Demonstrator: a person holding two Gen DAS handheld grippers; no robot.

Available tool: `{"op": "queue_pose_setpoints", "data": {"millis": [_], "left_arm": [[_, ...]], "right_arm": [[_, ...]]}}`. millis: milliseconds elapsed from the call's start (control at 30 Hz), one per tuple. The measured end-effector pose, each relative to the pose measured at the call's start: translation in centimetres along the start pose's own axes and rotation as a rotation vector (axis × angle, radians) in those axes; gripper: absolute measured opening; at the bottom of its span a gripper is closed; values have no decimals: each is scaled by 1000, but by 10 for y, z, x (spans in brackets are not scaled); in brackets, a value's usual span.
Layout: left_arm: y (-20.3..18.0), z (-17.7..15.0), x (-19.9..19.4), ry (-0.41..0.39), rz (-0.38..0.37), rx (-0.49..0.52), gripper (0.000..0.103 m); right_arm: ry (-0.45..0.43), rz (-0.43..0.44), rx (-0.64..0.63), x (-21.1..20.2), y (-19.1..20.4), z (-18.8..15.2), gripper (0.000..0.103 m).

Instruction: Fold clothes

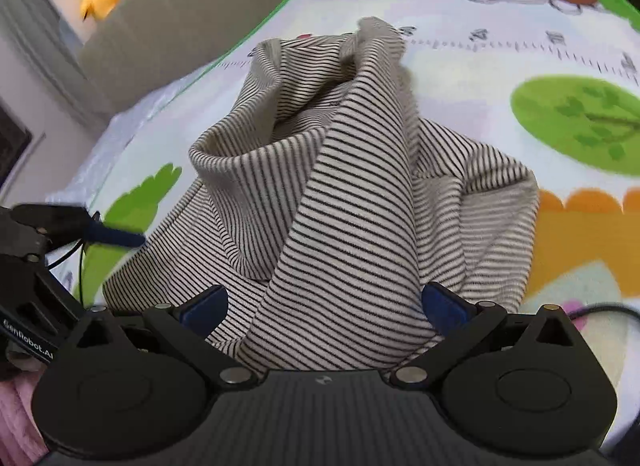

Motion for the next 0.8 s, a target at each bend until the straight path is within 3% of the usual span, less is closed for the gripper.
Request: {"op": "queue_pose_setpoints", "data": {"millis": [100,167,233,300,333,367,500,567,733,767,800], "left_arm": [[-7,24,-19,-132,127,107,103],[-8,41,-14,-181,143,117,103],[-2,52,-3,-190,107,58,103],[0,55,11,-174,43,-14,82],[-1,56,21,-154,12,-46,56],[-3,56,28,-139,-22,-74,44],[15,69,41,-177,-49,-175,26],[53,79,36,-249,14,-280,16],[165,82,7,-424,277,-500,13],[184,77,-1,-444,343,-521,13],[202,72,-8,-459,413,-540,13]], "right_arm": [[-7,-24,18,-2,-4,-2,98],[-45,-32,71,-9,-11,1,86],[-98,-25,122,-22,-21,2,74],[-146,-49,109,-35,-26,0,74],[-169,-66,95,-41,-27,-2,74],[-189,-87,63,-45,-26,-3,74],[-219,-150,-86,-46,-5,-2,72],[-219,-178,-129,-39,5,-1,72],[-195,-251,-198,-7,18,9,70],[-187,-260,-205,0,19,12,64],[-176,-266,-213,6,20,16,38]]}}
Point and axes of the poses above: each gripper's, at about its wrist camera, not at the fingertips, and x roughly the way its jaws point, y to its left, z to its top, the point moved 9 cm from there along x, roughly the way its jaws point, and after that the axes turned 10 degrees about x, right-handed, at the moved point
